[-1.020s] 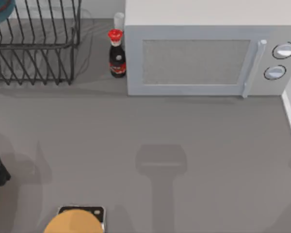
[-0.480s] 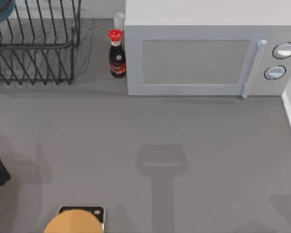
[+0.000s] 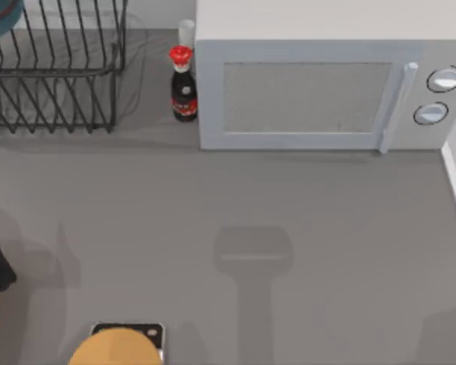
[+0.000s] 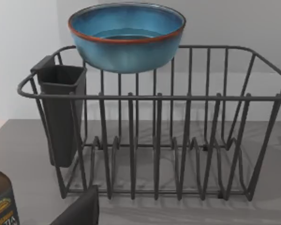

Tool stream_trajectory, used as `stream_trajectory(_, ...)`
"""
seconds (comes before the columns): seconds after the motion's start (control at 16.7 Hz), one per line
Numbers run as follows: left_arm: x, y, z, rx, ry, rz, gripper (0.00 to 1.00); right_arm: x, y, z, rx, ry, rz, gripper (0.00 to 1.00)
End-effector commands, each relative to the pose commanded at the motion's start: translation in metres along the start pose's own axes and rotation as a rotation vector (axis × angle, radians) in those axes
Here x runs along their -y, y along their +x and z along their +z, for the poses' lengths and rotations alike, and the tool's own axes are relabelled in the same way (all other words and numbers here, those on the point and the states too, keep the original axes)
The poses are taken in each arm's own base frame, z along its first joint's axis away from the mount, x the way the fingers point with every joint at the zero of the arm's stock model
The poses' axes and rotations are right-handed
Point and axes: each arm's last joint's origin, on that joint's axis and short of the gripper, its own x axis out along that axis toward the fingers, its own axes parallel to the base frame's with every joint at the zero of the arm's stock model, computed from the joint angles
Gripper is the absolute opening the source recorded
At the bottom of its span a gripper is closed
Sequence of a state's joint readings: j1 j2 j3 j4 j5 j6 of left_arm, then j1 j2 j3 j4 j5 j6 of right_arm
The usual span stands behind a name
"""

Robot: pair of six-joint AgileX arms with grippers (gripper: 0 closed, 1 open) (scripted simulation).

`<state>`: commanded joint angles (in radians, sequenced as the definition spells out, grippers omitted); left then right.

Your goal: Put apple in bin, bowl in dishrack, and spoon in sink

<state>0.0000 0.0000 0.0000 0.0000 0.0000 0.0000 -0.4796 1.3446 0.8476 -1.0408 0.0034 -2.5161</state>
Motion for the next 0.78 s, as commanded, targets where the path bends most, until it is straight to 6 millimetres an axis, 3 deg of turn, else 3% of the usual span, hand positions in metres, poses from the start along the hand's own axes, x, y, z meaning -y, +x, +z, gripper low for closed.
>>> stream_trajectory(0.48, 0.0, 0.0, 0.0, 0.0, 0.0, 0.0, 1.0, 0.001, 0.002, -0.002, 0.022, -0.037, 0.015, 1.0)
stream_trajectory(0.78, 0.0, 0.0, 0.0, 0.0, 0.0, 0.0, 1.0, 0.003, 0.038, -0.006, 0.023, -0.033, 0.017, 1.0)
